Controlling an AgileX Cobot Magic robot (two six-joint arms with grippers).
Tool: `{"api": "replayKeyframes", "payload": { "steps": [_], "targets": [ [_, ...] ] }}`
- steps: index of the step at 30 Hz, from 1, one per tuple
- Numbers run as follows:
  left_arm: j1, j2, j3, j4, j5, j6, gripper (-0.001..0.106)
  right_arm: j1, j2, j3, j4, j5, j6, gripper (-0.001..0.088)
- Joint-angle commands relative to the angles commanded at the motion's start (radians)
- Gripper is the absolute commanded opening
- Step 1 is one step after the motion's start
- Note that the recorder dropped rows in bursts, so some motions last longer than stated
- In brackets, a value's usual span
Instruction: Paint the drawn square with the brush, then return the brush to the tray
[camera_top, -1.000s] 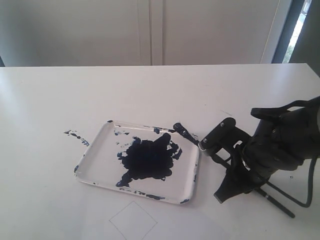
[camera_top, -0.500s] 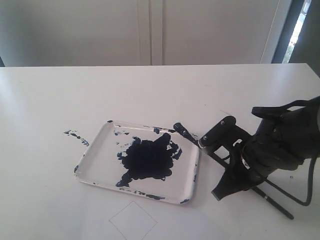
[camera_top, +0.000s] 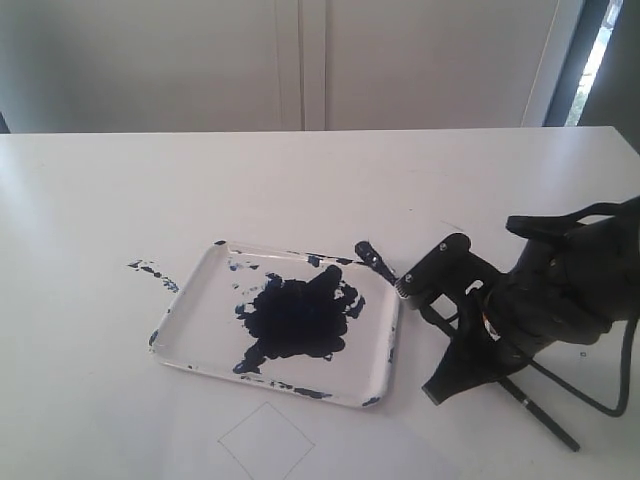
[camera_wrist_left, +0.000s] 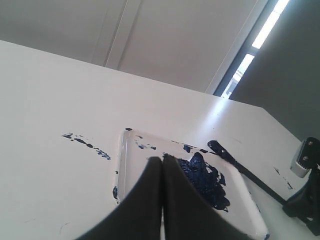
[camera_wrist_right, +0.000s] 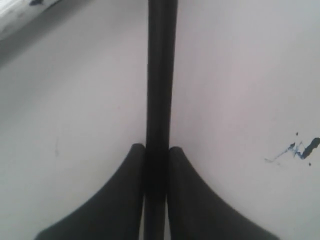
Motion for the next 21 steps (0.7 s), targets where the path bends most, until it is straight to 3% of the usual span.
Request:
{"api": "replayKeyframes", "payload": {
  "steps": [8,14,21],
  "targets": [
    [0.000,0.000,0.000,0.000,0.000,0.000,0.000,0.028,-0.181,-0.038,-0.081,0.220,-0.105,0.0000],
    [0.000,0.000,0.000,0.000,0.000,0.000,0.000,0.121,-0.258,-0.075,-0.134,0.329,-0.188,0.0000],
    [0.000,0.000,0.000,0.000,0.000,0.000,0.000,0.247,-0.261,-0.087,-0.240,0.507,-0.224,0.0000]
  ]
}}
